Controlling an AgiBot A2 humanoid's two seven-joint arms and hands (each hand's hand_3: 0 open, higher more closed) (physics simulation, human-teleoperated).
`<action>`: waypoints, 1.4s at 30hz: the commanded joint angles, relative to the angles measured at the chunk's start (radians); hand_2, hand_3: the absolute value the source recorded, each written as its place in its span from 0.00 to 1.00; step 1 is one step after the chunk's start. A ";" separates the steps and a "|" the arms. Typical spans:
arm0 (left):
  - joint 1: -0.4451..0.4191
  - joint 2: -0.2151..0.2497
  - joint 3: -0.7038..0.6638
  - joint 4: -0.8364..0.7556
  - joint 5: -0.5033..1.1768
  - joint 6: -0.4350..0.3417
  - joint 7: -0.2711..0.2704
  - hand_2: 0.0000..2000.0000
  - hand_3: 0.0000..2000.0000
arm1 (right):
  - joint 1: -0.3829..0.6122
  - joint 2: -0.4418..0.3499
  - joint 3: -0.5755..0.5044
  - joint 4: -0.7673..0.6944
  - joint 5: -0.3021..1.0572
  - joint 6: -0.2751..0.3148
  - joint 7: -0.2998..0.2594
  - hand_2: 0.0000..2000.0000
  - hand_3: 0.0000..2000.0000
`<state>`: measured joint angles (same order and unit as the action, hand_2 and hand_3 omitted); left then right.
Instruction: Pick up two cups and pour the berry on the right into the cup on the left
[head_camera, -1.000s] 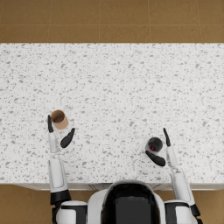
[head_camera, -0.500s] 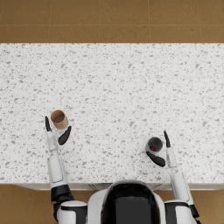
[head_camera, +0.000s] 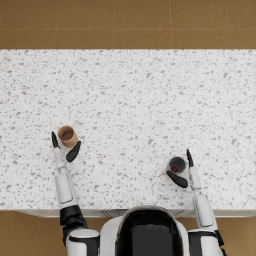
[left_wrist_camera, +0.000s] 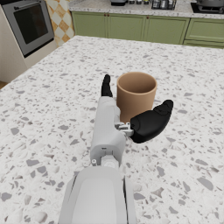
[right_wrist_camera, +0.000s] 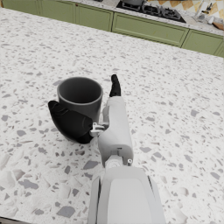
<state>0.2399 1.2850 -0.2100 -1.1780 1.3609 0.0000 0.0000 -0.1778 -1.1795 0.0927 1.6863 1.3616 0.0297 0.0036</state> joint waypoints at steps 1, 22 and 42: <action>0.029 -0.001 -0.001 0.020 0.000 0.000 0.000 0.00 0.00 | 0.012 -0.006 -0.005 -0.015 0.000 0.003 0.000 0.00 0.00; 0.174 0.022 0.018 0.245 0.000 0.000 -0.002 0.00 0.00 | 0.069 -0.072 0.025 -0.076 0.000 -0.019 -0.004 0.00 0.00; 0.139 0.043 0.001 0.147 0.000 -0.021 -0.005 1.00 0.64 | 0.099 -0.118 -0.010 -0.013 0.000 0.043 0.001 1.00 0.64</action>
<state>0.3807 1.3295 -0.1951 -0.9758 1.3612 -0.0218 -0.0047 -0.0847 -1.2980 0.0820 1.6552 1.3618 0.0746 0.0049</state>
